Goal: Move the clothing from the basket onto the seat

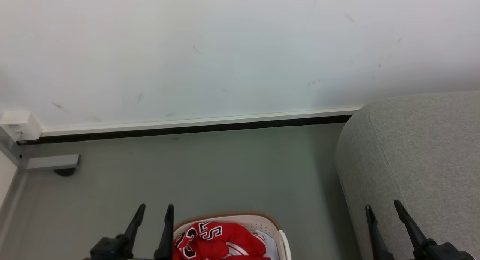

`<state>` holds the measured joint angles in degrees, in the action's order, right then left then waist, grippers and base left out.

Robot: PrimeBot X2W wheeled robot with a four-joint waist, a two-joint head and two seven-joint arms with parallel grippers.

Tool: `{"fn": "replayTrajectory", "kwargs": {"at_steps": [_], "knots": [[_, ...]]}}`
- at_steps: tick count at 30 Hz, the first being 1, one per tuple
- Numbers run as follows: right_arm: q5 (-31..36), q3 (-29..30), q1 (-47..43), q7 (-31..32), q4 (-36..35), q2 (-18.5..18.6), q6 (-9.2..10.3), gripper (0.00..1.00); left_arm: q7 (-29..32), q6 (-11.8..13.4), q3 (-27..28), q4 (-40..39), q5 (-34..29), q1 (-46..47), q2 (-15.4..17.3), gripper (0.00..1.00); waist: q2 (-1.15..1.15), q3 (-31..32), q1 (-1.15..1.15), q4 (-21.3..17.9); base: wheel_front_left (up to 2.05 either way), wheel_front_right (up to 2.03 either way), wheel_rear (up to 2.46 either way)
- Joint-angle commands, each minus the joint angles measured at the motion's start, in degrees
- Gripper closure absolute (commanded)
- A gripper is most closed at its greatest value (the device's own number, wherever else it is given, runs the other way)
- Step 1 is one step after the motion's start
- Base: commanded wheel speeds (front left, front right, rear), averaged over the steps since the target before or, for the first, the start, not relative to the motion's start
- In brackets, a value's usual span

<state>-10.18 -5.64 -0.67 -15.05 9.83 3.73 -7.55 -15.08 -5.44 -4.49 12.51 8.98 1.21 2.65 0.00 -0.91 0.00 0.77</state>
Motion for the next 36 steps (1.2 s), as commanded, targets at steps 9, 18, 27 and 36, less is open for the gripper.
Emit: {"fn": "replayTrajectory", "kwargs": {"at_steps": [9,18,27,36], "knots": [[-0.33,-0.55,0.74,-0.20,-0.18,0.37,0.12,0.00,-0.10,-0.29,0.17,-0.05,0.39,-0.38,0.41,0.00,0.00,-0.77,0.00,-1.26,0.00,0.00,0.00],[-0.18,-1.01,3.41,-0.18,-2.18,0.91,0.12,0.00,-0.10,-1.02,-0.83,2.51,-1.73,2.54,0.39,0.00,0.00,-4.34,0.00,-5.19,0.00,0.00,0.00],[-0.56,-1.97,7.15,-0.10,-5.17,0.66,0.12,0.00,-0.10,-1.79,-4.60,13.68,-4.34,10.01,2.74,0.00,0.00,-11.24,0.00,-9.77,0.00,0.00,0.00],[-1.17,-3.16,11.77,-0.10,-7.90,0.00,0.12,0.00,4.46,-2.02,-11.51,29.14,-6.59,21.23,5.69,0.00,0.00,-20.41,0.00,-13.51,0.00,0.00,0.00]]}}
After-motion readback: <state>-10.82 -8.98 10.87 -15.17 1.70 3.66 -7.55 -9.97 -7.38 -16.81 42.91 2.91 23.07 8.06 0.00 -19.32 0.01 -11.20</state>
